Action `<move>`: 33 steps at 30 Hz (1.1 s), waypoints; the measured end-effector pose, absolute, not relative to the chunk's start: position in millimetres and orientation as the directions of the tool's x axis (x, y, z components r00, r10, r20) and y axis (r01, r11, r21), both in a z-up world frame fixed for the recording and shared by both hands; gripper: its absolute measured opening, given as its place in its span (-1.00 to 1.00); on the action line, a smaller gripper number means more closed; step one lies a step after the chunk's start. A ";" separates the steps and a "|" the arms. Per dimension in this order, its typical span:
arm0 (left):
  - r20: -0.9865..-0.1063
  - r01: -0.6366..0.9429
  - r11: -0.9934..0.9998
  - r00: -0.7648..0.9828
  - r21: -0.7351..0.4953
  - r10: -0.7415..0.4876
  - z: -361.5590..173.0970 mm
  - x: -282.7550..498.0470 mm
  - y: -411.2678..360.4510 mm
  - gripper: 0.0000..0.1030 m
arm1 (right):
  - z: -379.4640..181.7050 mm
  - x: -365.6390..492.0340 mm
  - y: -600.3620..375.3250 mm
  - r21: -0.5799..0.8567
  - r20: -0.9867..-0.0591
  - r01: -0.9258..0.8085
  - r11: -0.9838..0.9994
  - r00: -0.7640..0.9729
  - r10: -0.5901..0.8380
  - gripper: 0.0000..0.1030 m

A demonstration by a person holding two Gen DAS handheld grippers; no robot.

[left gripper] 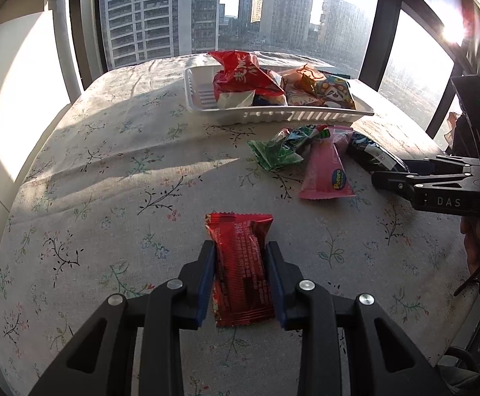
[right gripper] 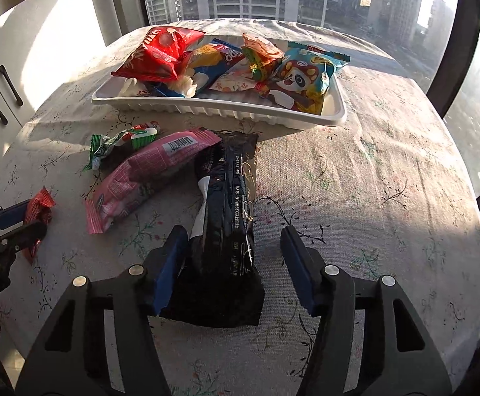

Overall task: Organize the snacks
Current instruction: 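Grasp the small red packet with the left gripper while the right gripper grasps the black packet, then carry the small red and black packets into the tray and release them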

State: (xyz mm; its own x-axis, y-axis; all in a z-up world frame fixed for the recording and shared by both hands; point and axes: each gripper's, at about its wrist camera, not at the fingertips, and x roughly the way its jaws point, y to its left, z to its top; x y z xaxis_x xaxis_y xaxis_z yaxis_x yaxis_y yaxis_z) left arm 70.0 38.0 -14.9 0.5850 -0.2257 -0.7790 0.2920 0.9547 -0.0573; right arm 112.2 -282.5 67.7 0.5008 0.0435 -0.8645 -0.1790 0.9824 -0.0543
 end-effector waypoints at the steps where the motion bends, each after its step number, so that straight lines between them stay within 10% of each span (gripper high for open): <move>1: -0.780 0.291 0.955 0.585 -0.055 -0.223 -14.9 69.9 37.7 -0.37 | 67.9 112.9 -281.7 -0.050 -0.863 -0.184 0.982 0.503 0.051 0.09; 8: -0.787 0.284 0.957 0.579 -0.051 -0.214 -13.7 67.8 40.3 -0.37 | 65.2 122.4 -272.5 -0.075 -0.862 -0.222 0.972 0.505 0.049 0.08; 16: -0.784 0.269 0.962 0.584 -0.056 -0.209 -12.6 67.1 41.3 -0.44 | 68.9 114.8 -292.6 -0.015 -0.852 -0.211 0.977 0.515 0.098 -0.44; 33: -0.746 0.253 0.952 0.597 -0.174 -0.295 0.0 62.4 51.3 -0.49 | 87.2 62.9 -354.9 0.181 -0.767 -0.096 0.979 0.609 0.201 -0.51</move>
